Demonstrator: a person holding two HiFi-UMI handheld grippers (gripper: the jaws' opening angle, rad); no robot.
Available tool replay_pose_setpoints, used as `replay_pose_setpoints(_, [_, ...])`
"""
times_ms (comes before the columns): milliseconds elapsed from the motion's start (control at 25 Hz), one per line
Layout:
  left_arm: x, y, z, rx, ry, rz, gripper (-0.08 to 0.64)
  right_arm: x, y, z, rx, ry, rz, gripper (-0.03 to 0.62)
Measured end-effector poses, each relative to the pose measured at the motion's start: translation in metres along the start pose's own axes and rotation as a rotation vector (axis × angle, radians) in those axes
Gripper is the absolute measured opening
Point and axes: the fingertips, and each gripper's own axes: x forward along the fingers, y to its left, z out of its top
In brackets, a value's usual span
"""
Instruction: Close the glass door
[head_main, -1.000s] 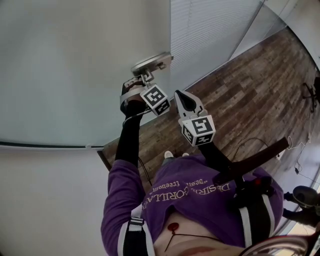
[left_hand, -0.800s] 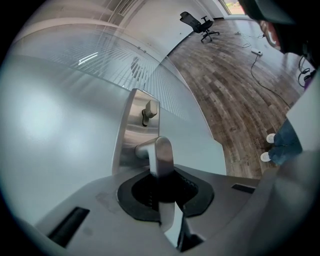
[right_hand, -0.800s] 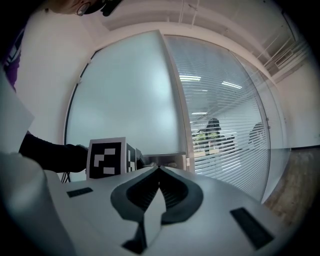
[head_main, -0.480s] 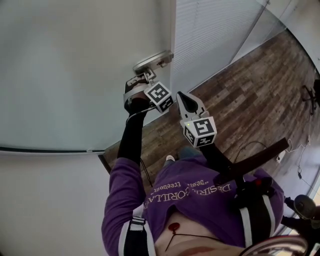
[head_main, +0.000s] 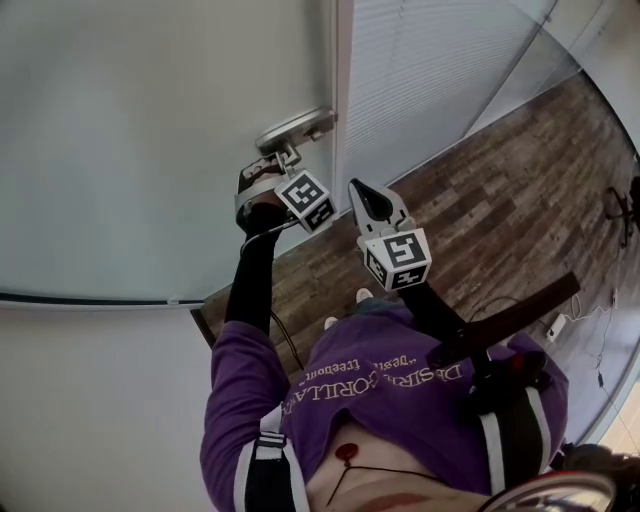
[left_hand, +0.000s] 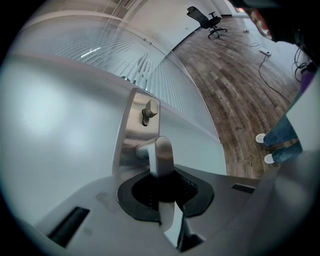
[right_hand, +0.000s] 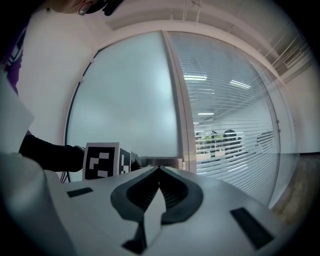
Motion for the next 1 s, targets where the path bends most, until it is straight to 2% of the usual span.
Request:
replay_pose_setpoints(200, [0.009,0.013,0.001,-0.010,0.025,0.003,0.034,0.016,-0.018,0.007,0.004,0.011,0.028,-0.011])
replay_pose_setpoints(600, [0.011,0.019,-0.004,-0.013,0.064,0.043,0.031,0.027,-0.022,0.004,-0.005,0.012,0.110,-0.011])
replay_pose_setpoints(1000, [0.014,0.023,-0.005,-0.011,0.069,0.068,0.029,0.035,-0.043,0.002,0.010,0.005,0.135,-0.011])
